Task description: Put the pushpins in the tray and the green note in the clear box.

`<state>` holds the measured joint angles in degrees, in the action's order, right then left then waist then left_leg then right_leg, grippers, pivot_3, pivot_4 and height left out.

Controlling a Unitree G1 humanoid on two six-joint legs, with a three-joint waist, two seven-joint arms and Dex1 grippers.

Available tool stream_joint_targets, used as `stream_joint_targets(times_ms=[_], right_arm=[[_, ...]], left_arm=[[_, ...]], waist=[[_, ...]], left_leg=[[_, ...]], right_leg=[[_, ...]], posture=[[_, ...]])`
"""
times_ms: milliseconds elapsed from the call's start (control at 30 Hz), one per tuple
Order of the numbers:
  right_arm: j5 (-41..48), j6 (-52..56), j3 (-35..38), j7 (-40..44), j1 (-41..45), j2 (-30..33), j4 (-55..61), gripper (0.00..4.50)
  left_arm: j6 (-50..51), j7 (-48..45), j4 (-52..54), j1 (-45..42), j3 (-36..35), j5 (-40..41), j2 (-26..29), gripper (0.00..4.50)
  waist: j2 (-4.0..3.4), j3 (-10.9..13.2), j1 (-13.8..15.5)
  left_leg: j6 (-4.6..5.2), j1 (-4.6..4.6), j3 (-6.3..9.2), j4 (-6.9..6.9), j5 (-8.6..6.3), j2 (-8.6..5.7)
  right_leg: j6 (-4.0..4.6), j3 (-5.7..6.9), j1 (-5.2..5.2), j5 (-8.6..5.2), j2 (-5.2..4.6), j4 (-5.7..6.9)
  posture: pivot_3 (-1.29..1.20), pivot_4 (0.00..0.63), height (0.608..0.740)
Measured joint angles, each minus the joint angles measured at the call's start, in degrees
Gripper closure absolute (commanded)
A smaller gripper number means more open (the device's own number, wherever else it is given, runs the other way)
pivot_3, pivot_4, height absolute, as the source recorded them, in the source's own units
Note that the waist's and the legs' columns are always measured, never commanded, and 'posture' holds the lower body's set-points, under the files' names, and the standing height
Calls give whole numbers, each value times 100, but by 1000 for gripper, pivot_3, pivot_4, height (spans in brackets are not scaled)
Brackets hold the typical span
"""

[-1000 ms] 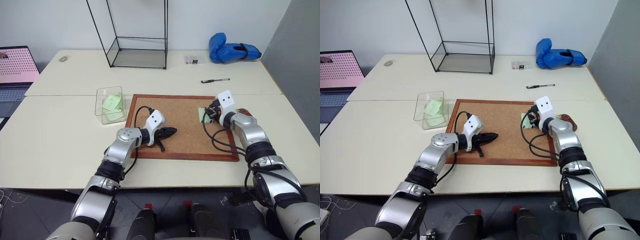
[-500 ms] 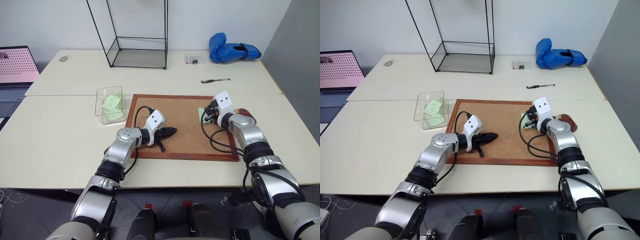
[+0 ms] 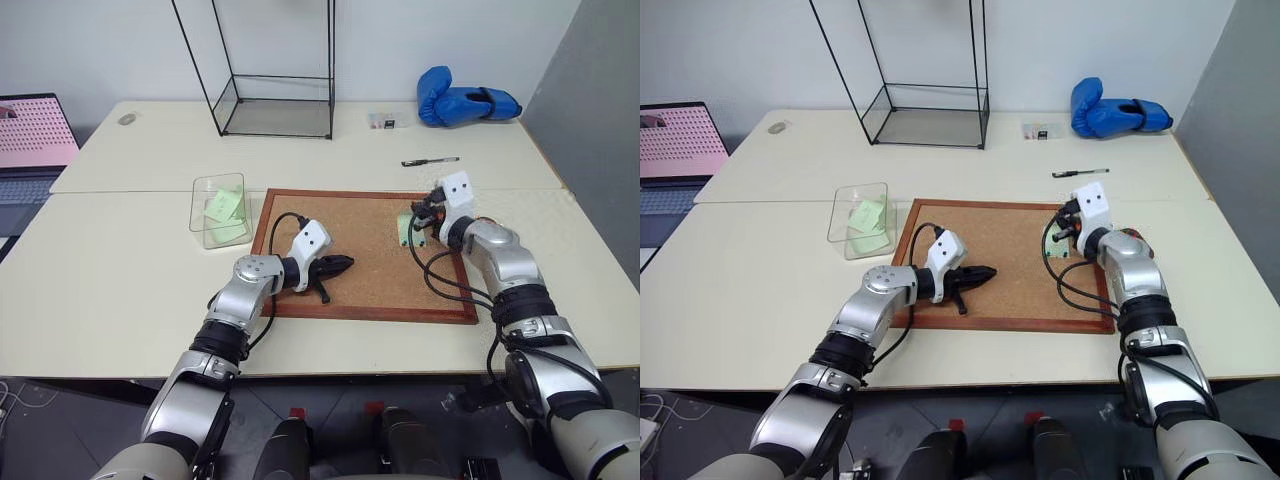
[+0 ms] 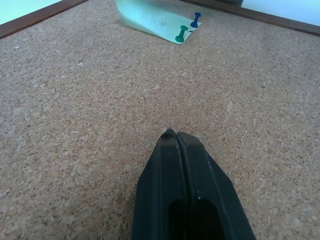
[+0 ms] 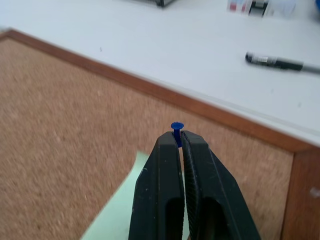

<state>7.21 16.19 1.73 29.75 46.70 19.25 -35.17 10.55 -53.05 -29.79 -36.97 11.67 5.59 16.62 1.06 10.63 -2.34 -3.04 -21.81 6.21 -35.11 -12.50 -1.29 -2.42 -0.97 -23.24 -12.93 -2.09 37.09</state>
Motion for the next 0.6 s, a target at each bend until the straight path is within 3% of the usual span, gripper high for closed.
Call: stream_joint_targets(times_ms=[267,600], right_arm=[[143,497,112,22,-341,183,912,4450],[-160,865,265,146,-1496,1585,2166,4450]], left_arm=[[4,-9,-21,-39,41,-32,-2,4500],[-18,-8,-74,-89,94,-73,1,4500]], waist=[[-2,-1,7],[-7,-5,40]], left_leg=[[0,-1,-1,0,0,-1],[0,-1,-4,-1,0,-2]], right_leg=[[0,-1,0,0,0,-1],[-1,-1,3,-1,-1,-4]], posture=[[0,150,740],[0,150,740]])
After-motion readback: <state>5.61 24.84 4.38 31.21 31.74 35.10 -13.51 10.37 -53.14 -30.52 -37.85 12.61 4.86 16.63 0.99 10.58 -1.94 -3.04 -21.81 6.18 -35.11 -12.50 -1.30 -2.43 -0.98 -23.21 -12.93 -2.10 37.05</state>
